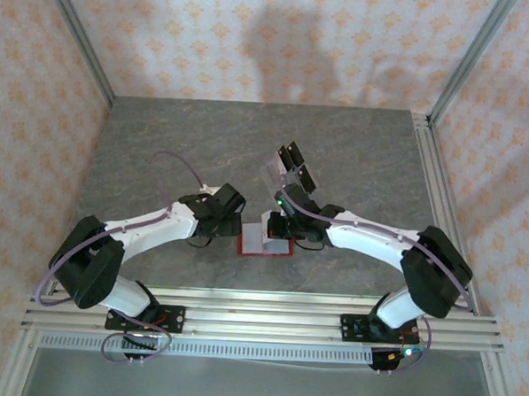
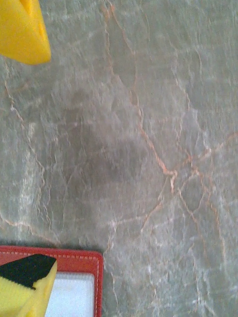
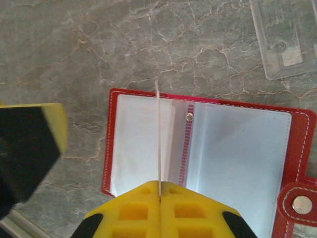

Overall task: Put the credit cards into the card holder
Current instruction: Move the card holder to the bottom-center of the table, then insert the credit card into the card slot.

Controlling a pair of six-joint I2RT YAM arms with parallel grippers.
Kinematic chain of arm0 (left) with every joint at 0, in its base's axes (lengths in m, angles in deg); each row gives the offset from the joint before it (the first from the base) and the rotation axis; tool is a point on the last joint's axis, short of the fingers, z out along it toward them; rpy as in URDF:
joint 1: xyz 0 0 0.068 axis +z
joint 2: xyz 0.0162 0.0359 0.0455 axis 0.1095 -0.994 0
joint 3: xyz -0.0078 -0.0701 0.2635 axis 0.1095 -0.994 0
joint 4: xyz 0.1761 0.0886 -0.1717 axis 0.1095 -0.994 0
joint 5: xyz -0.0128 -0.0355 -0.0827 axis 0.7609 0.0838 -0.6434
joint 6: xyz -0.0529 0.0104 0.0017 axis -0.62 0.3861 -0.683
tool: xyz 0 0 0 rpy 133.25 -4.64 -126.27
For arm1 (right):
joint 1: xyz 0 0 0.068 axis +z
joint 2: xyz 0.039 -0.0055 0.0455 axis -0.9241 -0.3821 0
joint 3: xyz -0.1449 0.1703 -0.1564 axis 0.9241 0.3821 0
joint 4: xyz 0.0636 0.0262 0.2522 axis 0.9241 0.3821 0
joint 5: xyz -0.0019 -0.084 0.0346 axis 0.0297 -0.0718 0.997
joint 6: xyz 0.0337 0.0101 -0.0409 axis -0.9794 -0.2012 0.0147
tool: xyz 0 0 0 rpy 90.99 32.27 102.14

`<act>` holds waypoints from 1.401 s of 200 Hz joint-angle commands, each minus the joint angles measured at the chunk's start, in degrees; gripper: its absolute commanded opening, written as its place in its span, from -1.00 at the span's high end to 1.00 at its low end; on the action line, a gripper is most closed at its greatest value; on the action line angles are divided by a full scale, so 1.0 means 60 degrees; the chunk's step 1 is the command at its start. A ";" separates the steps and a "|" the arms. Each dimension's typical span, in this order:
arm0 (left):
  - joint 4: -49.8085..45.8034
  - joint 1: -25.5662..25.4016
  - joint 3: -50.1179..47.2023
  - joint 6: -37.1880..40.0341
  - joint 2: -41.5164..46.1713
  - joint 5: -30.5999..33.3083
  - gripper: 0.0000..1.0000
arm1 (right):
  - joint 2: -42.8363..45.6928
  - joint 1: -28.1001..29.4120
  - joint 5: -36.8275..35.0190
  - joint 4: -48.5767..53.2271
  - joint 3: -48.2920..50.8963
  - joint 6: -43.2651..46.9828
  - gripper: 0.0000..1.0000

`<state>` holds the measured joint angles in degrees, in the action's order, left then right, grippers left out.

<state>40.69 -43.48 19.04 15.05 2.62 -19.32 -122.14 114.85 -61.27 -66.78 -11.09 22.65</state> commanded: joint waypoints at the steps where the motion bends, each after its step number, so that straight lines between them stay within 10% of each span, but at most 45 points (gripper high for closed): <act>1: 0.0339 -0.0206 0.0282 0.0314 -0.0220 -0.0025 -1.00 | 0.0391 -0.0059 -0.0211 -0.0423 0.0610 -0.0510 1.00; 280: -0.0319 -0.1236 -0.0097 -0.0777 -0.1531 0.1322 -1.00 | 0.1006 -0.0487 0.1225 -0.3320 0.2330 -0.0525 1.00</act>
<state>42.39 -50.82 20.20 11.14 -5.88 -14.14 -117.47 112.31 -56.06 -82.19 2.22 17.71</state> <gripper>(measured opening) 0.998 0.040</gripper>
